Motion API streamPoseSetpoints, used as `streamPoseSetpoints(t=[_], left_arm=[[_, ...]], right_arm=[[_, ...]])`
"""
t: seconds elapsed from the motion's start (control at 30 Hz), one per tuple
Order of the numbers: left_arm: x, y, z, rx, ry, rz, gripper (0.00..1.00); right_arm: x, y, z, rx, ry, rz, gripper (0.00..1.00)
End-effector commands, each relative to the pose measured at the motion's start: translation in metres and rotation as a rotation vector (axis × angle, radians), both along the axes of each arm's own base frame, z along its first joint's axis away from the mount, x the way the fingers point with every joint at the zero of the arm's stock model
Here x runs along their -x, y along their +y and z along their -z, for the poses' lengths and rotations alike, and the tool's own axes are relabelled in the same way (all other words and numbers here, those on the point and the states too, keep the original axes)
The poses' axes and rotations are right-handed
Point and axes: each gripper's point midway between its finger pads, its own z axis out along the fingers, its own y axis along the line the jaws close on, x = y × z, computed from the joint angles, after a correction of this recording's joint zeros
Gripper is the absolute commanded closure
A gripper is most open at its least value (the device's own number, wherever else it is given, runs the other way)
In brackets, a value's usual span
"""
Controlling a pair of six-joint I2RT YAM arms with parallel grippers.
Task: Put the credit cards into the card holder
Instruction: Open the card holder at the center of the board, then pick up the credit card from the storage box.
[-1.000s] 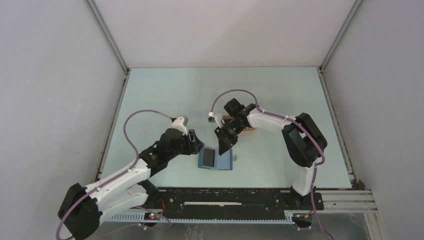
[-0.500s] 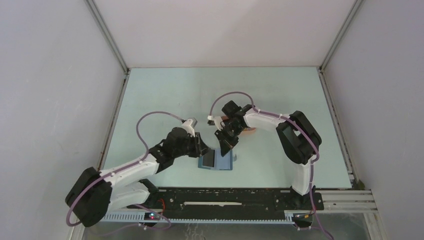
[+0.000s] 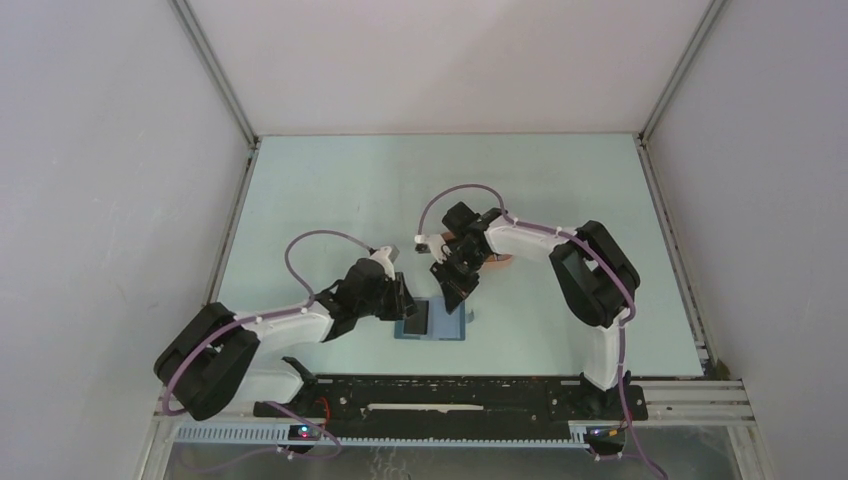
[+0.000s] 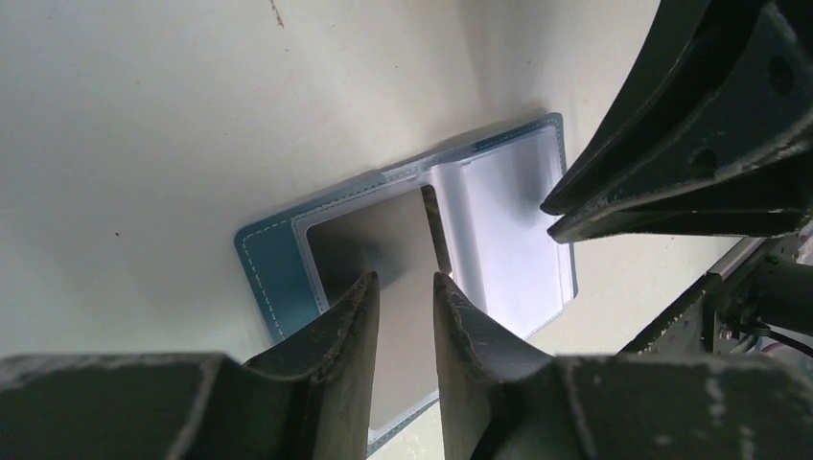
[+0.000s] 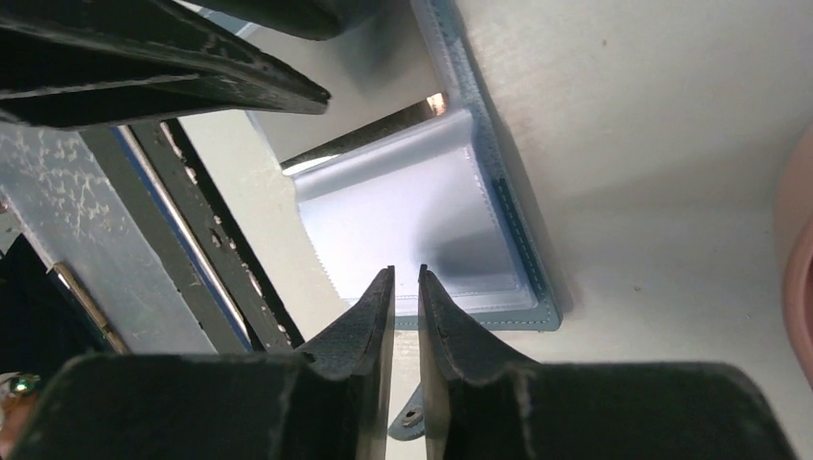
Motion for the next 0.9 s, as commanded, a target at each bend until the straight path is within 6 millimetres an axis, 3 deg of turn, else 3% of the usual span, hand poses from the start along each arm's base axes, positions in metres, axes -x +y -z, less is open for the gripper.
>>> streamPoseSetpoints(t=[0.0, 0.17, 0.3, 0.37, 0.43, 0.47, 0.53, 0.57, 0.67, 0.77, 0.87], left_arm=[[0.005, 0.007, 0.003, -0.025, 0.02, -0.002, 0.66], [-0.009, 0.012, -0.052, 0.014, -0.142, -0.029, 0.6], [-0.016, 0.02, -0.109, 0.044, -0.314, -0.038, 0.49], [-0.021, 0.026, -0.138, 0.053, -0.415, -0.049, 0.41], [-0.027, 0.036, -0.164, 0.055, -0.51, -0.088, 0.33], [-0.03, 0.041, -0.176, 0.056, -0.551, -0.111, 0.25], [-0.033, 0.049, -0.191, 0.059, -0.61, -0.147, 0.04], [-0.034, 0.052, -0.197, 0.062, -0.633, -0.159, 0.01], [-0.037, 0.061, -0.204, 0.068, -0.644, -0.218, 0.0], [-0.037, 0.061, -0.206, 0.067, -0.651, -0.21, 0.0], [-0.039, 0.048, -0.195, 0.098, -0.632, -0.173, 0.0]], right_arm=[[-0.005, 0.012, -0.061, -0.18, -0.082, -0.083, 0.76], [-0.023, -0.007, -0.134, -0.334, -0.251, -0.055, 0.67], [-0.054, -0.031, -0.179, -0.371, -0.469, 0.02, 0.58], [-0.07, -0.041, -0.197, -0.359, -0.596, 0.059, 0.41], [-0.082, -0.046, -0.21, -0.371, -0.675, 0.08, 0.15], [-0.088, -0.047, -0.213, -0.37, -0.686, 0.105, 0.03], [-0.094, -0.047, -0.21, -0.368, -0.621, 0.154, 0.0], [-0.094, -0.046, -0.207, -0.383, -0.553, 0.168, 0.0], [-0.11, -0.043, -0.197, -0.426, -0.343, 0.276, 0.02], [-0.132, -0.046, -0.165, -0.409, -0.233, 0.402, 0.05], [-0.148, -0.045, -0.13, -0.346, -0.176, 0.505, 0.05]])
